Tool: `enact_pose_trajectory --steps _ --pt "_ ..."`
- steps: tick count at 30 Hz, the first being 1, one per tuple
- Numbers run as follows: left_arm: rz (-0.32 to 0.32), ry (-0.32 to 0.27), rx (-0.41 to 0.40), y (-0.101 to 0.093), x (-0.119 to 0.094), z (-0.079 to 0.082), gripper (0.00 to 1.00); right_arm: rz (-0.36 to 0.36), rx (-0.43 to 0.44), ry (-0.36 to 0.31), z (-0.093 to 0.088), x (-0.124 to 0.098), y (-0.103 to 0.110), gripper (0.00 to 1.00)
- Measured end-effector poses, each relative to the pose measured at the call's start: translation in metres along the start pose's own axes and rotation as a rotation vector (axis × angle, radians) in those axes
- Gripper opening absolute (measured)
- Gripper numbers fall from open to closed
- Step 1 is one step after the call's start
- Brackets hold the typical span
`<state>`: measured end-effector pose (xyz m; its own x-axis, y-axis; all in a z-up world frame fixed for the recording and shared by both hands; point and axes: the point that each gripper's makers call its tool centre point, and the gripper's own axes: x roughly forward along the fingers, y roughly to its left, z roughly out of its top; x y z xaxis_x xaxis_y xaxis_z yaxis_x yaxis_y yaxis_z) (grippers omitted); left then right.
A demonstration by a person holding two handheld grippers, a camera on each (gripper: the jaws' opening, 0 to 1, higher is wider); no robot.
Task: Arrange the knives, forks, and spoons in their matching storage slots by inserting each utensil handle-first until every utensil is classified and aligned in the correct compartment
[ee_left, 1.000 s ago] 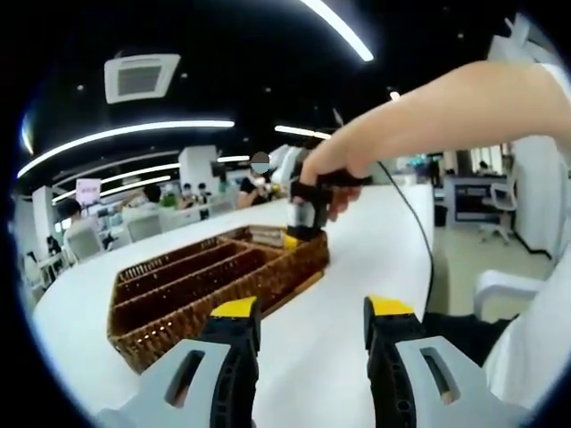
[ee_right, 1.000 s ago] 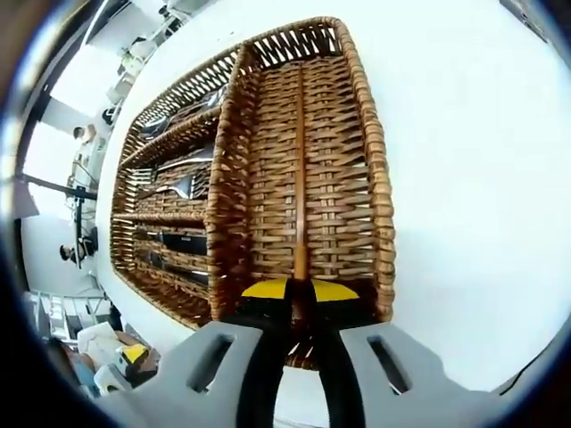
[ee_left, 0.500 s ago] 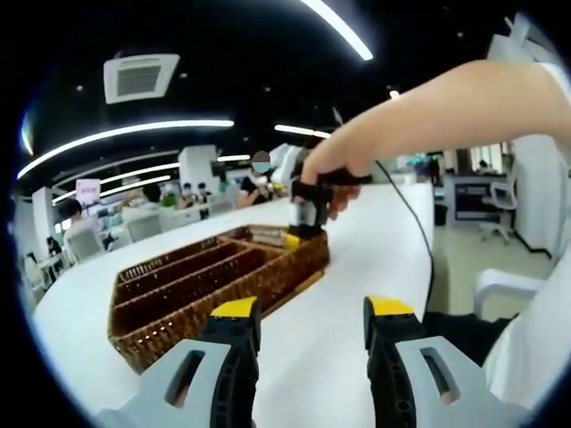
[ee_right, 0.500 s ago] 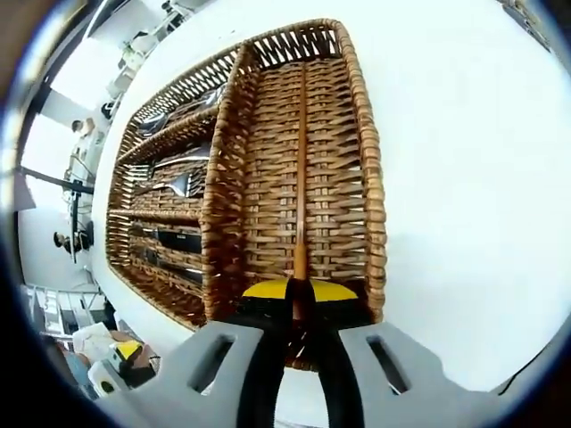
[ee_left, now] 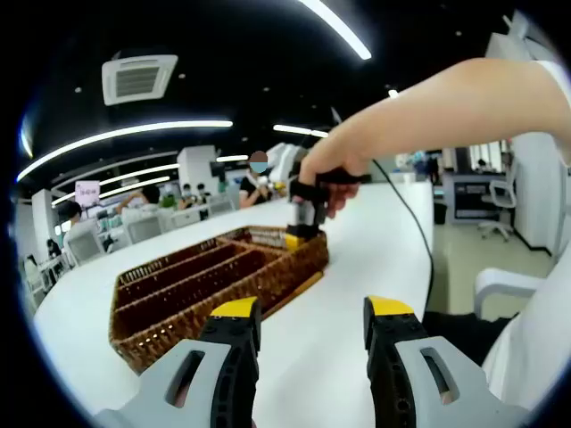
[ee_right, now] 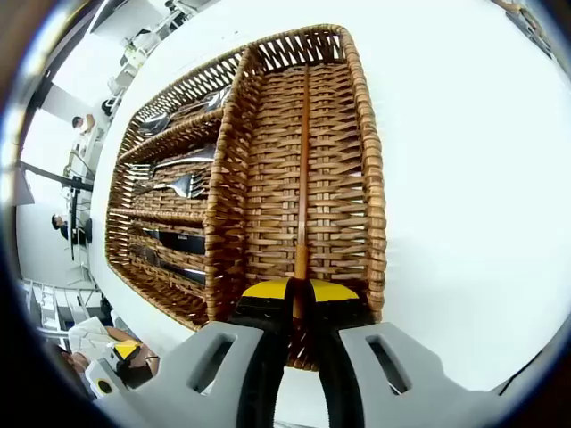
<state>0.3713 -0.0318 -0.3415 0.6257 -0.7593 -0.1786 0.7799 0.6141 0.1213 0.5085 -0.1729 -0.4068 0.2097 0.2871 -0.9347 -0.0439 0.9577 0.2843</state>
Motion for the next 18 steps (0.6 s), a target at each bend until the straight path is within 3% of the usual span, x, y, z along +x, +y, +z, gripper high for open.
enact_pose_trajectory --steps 8,18 --pt "-0.002 0.003 -0.002 -0.001 0.000 -0.003 0.46 -0.034 -0.035 -0.043 0.013 -0.007 -0.006 0.07" --pt "0.001 0.002 -0.005 0.000 -0.001 -0.003 0.46 -0.053 -0.073 -0.067 0.015 -0.001 -0.004 0.08"
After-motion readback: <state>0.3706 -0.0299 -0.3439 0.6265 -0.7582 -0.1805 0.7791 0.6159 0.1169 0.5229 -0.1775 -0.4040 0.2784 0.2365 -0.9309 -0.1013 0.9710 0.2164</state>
